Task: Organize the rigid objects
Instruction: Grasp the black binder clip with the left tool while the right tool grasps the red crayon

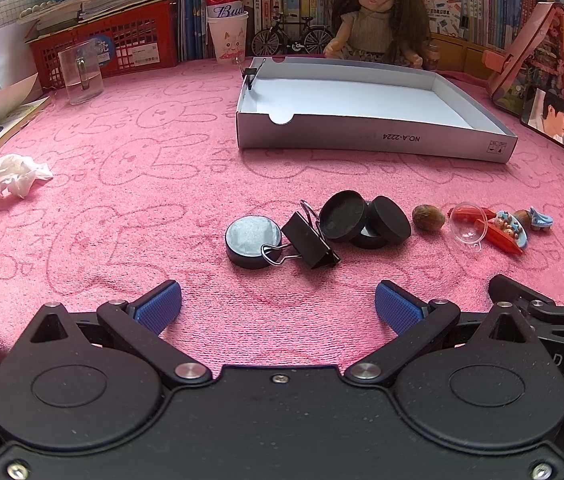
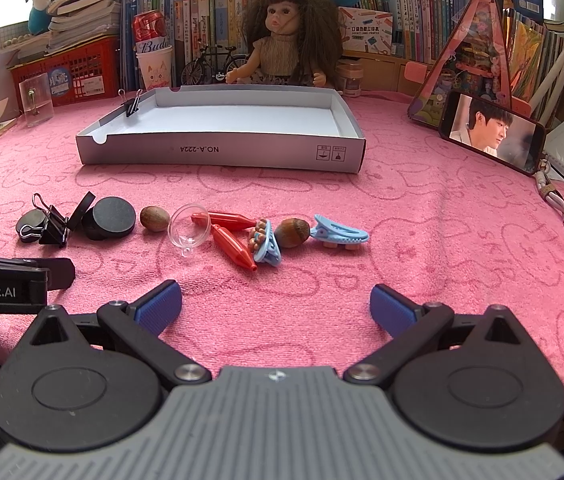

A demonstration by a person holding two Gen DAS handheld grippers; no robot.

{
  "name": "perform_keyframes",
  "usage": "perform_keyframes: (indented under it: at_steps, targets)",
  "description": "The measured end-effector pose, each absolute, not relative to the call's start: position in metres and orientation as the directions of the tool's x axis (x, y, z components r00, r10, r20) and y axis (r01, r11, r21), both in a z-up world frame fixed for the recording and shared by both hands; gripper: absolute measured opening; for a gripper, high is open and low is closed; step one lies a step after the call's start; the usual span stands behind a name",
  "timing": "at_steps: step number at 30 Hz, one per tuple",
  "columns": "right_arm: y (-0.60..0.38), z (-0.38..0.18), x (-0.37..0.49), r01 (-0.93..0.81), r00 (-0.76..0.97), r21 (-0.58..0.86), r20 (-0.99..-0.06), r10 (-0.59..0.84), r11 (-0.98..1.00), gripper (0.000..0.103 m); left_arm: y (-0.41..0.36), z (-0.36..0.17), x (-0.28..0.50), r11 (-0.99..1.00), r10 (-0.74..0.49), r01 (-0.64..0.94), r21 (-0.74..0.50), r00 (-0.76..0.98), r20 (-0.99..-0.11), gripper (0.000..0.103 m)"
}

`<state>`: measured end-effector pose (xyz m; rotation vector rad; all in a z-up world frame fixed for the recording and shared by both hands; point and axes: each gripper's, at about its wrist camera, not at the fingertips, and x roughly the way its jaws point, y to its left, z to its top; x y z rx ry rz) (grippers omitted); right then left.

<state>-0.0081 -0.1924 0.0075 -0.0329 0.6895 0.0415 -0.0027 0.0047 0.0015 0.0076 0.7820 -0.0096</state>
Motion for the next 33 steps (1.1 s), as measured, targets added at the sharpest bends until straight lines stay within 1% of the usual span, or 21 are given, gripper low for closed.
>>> perform_keyframes:
  at_steps: [4, 6, 7, 8, 9, 11, 12, 14, 15, 16, 18, 19, 20, 21, 22, 23, 28, 29, 31, 33]
  targets:
    - [-0.193, 0.01, -0.006, -0.051, 0.766, -0.014, -0.642, 0.03, 0.999, 0.103, 0.007, 0.002, -0.004, 1.0, -0.018, 0.018, -0.007, 0.709, -0.705, 0.102]
    - [-0.193, 0.011, -0.007, -0.049, 0.767, -0.014, -0.641, 0.029, 0.999, 0.103, 0.009, 0.003, -0.006, 1.0, -0.019, 0.019, -0.007, 0.713, -0.701, 0.099]
    - [-0.192, 0.012, -0.008, -0.048, 0.769, -0.012, -0.639, 0.029, 0.999, 0.103, 0.009, 0.003, -0.007, 1.0, -0.017, 0.017, -0.007, 0.718, -0.696, 0.095]
    - [-0.191, 0.014, -0.007, -0.051, 0.771, -0.009, -0.636, 0.034, 0.999, 0.103, 0.01, 0.004, -0.009, 1.0, -0.022, 0.019, -0.012, 0.725, -0.688, 0.088]
    - [-0.192, 0.012, -0.011, -0.062, 0.778, 0.002, -0.626, 0.05, 0.998, 0.103, 0.01, 0.005, -0.01, 1.0, -0.021, 0.02, -0.01, 0.731, -0.682, 0.085]
    - [-0.192, 0.014, -0.012, -0.079, 0.79, 0.023, -0.608, 0.077, 0.997, 0.097, 0.01, 0.007, -0.011, 1.0, -0.026, 0.029, -0.006, 0.741, -0.671, 0.07]
    - [-0.192, 0.016, -0.013, -0.087, 0.797, 0.029, -0.597, 0.087, 0.996, 0.096, 0.011, 0.008, -0.011, 0.999, -0.028, 0.033, -0.005, 0.746, -0.666, 0.068]
    - [-0.19, 0.019, -0.015, -0.101, 0.813, 0.023, -0.575, 0.096, 0.995, 0.092, 0.012, 0.009, -0.013, 0.999, -0.043, 0.046, -0.012, 0.757, -0.652, 0.056]
    - [-0.188, 0.02, -0.016, -0.112, 0.818, 0.019, -0.566, 0.103, 0.993, 0.091, 0.012, 0.01, -0.014, 0.999, -0.049, 0.051, -0.015, 0.762, -0.646, 0.053]
    - [-0.187, 0.021, -0.017, -0.122, 0.824, 0.017, -0.556, 0.111, 0.992, 0.088, 0.013, 0.011, -0.014, 0.999, -0.048, 0.051, -0.015, 0.769, -0.637, 0.051]
    - [-0.186, 0.023, -0.02, -0.148, 0.829, 0.025, -0.542, 0.138, 0.989, 0.077, 0.014, 0.012, -0.016, 0.999, -0.025, 0.034, 0.003, 0.788, -0.615, 0.049]
    - [-0.185, 0.024, -0.021, -0.161, 0.827, 0.034, -0.541, 0.154, 0.986, 0.062, 0.015, 0.013, -0.016, 1.0, -0.011, 0.025, 0.014, 0.796, -0.605, 0.046]
    - [-0.184, 0.024, -0.021, -0.171, 0.824, 0.046, -0.541, 0.168, 0.984, 0.051, 0.016, 0.014, -0.017, 0.999, 0.001, 0.019, 0.028, 0.805, -0.594, 0.039]
    - [-0.184, 0.024, -0.022, -0.18, 0.819, 0.057, -0.544, 0.181, 0.982, 0.048, 0.016, 0.015, -0.018, 0.999, 0.002, 0.022, 0.034, 0.81, -0.587, 0.034]
    - [-0.183, 0.023, -0.02, -0.189, 0.813, 0.061, -0.55, 0.191, 0.98, 0.045, 0.016, 0.016, -0.02, 0.999, -0.009, 0.035, 0.033, 0.814, -0.581, 0.026]
    - [-0.182, 0.023, -0.019, -0.199, 0.81, 0.062, -0.551, 0.2, 0.978, 0.045, 0.015, 0.016, -0.021, 0.998, -0.033, 0.059, 0.027, 0.815, -0.578, 0.023]
    - [-0.177, 0.022, -0.013, -0.221, 0.806, 0.051, -0.553, 0.212, 0.974, 0.044, 0.008, 0.019, -0.024, 0.988, -0.141, 0.152, -0.028, 0.807, -0.574, 0.022]
    - [-0.177, 0.021, -0.01, -0.224, 0.801, 0.053, -0.558, 0.215, 0.973, 0.042, 0.006, 0.017, -0.023, 0.986, -0.156, 0.162, -0.042, 0.798, -0.583, 0.022]
    - [-0.177, 0.019, -0.007, -0.214, 0.798, 0.049, -0.567, 0.203, 0.976, 0.038, 0.005, 0.015, -0.02, 0.986, -0.155, 0.156, -0.051, 0.791, -0.592, 0.022]
    - [-0.18, 0.017, -0.006, -0.197, 0.796, 0.044, -0.577, 0.186, 0.979, 0.037, 0.006, 0.013, -0.017, 0.989, -0.139, 0.139, -0.046, 0.787, -0.601, 0.022]
